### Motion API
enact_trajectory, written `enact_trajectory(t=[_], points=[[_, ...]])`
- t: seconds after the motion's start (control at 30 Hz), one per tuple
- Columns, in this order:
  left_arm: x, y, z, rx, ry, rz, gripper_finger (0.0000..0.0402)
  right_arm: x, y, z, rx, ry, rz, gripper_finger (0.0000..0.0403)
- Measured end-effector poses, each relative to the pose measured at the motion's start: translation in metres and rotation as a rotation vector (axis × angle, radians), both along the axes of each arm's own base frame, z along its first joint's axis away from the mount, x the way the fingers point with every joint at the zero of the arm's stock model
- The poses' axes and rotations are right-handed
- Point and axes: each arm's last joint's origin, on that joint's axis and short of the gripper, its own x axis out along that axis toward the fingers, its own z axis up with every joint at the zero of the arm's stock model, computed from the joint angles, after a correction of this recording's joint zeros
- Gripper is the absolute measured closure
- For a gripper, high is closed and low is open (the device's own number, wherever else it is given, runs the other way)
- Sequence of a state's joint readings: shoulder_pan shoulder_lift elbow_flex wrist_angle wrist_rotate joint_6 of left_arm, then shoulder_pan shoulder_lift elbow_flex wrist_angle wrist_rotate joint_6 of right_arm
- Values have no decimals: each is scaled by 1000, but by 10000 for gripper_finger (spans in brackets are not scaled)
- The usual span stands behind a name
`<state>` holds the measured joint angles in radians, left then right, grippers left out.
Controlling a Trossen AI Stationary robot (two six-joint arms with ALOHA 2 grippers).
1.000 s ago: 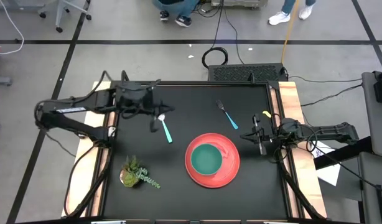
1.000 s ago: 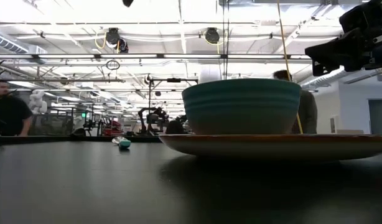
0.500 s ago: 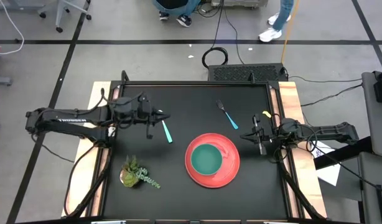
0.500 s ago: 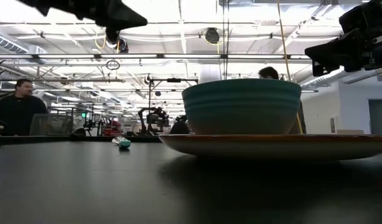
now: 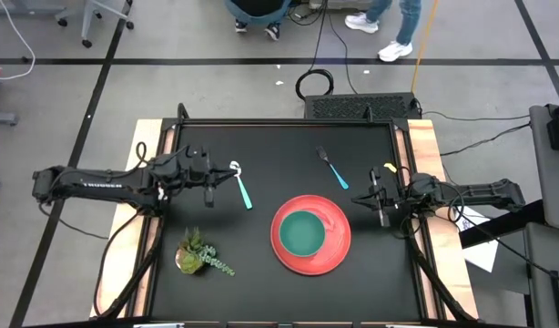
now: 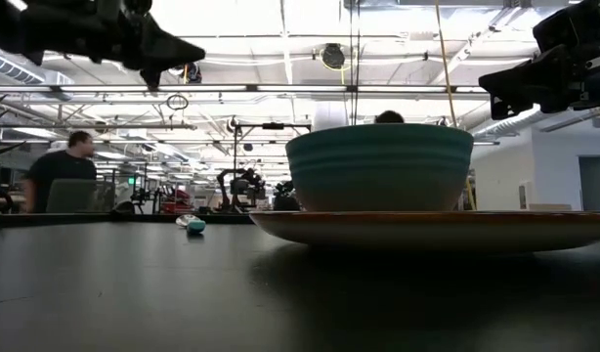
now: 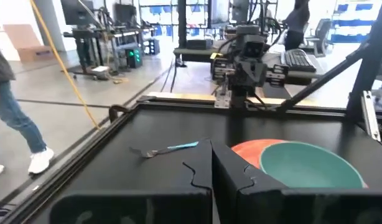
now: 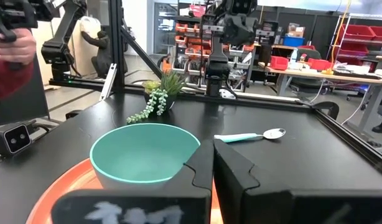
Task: Pick and place plate/cup/fork/spoon on tray
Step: Put the fork on the orange plate beside the green bowl
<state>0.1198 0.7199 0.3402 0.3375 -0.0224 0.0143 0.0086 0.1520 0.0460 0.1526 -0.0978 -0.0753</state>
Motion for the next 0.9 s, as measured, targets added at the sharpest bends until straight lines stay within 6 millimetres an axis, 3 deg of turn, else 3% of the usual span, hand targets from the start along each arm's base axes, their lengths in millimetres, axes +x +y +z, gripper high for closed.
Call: enact_trajectory(t=[0.27,0.53,0.9], points=[[-4,-5,-18,79,53,-168,401,0,0,0,-26,-3,0,403],[-4,-4,-12,41,-20,-153,401,0,0,0,9,3,0,403],[-5,-4,-22,84,81,-155,401,0,0,-2,27,22,-1,403]])
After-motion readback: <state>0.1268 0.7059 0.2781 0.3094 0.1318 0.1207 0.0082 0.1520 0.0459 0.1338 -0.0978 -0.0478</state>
